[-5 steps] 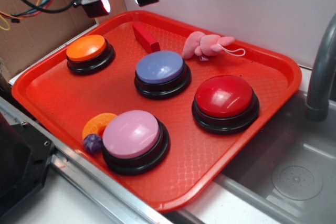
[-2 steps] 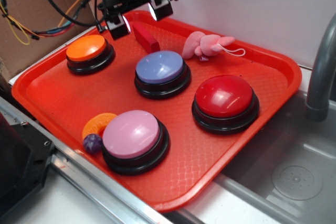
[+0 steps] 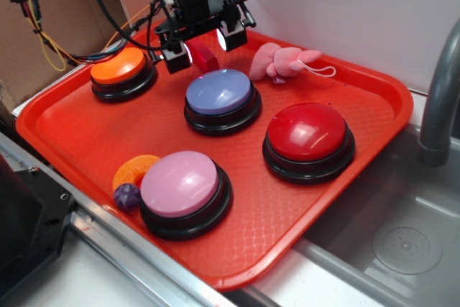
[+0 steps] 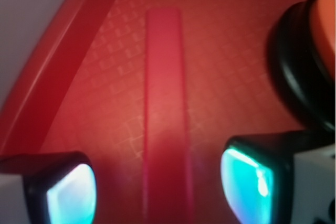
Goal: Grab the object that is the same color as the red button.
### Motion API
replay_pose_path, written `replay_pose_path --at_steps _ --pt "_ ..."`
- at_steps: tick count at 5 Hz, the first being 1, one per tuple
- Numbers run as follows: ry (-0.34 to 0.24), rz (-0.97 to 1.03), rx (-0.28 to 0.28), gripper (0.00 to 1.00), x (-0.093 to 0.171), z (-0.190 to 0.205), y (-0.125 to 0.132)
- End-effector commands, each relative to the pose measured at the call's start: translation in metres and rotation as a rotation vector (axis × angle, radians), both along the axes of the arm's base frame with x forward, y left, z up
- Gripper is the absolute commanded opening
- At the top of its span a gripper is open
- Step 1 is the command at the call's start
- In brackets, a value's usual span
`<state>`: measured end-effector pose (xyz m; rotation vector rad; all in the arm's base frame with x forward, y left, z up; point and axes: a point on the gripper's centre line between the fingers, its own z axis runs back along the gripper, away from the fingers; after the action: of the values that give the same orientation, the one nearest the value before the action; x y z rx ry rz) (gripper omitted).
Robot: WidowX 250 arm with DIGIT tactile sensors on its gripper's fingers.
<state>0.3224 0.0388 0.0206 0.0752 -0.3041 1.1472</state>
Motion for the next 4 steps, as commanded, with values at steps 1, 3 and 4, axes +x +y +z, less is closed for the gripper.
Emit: replay_pose_path --at_steps 1,3,4 --pt "-0.014 -0.043 -0.009 0.11 0.013 0.007 0.007" --pt "0.108 -0.290 -0.015 0.00 0.017 0.031 0.011" --pt "0.143 -0.456 0.017 0.00 0.008 0.062 0.006"
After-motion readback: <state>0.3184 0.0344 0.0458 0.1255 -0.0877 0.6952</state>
